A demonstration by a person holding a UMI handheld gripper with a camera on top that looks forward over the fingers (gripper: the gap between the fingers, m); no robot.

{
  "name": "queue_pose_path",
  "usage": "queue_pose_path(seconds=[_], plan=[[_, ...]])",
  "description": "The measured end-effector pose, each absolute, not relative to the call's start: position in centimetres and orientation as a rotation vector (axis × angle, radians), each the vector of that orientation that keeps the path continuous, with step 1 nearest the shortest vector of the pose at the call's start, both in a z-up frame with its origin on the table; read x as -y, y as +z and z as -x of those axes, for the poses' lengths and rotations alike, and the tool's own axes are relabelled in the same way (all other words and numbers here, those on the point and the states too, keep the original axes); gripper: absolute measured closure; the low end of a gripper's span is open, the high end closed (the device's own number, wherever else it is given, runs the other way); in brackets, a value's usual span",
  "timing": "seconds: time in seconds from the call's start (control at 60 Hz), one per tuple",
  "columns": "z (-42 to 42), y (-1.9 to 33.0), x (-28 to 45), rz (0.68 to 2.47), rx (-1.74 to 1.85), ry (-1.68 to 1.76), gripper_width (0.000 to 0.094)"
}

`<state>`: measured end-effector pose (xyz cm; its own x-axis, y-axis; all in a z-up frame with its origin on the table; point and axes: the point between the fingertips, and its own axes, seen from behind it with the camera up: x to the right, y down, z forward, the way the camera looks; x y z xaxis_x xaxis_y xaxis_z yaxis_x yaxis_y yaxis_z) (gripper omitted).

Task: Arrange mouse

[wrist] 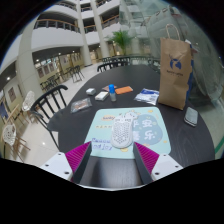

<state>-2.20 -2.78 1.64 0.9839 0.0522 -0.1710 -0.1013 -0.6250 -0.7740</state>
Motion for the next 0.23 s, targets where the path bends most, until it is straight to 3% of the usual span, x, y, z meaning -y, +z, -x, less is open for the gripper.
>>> queue_pose_path(seconds=[0.117, 0.233], plan=[[2.0, 5.1, 7.8, 2.168, -0.064, 0.301, 0.0087], [0.5, 6.3, 11.6, 2.154, -0.148, 0.331, 0.0094]])
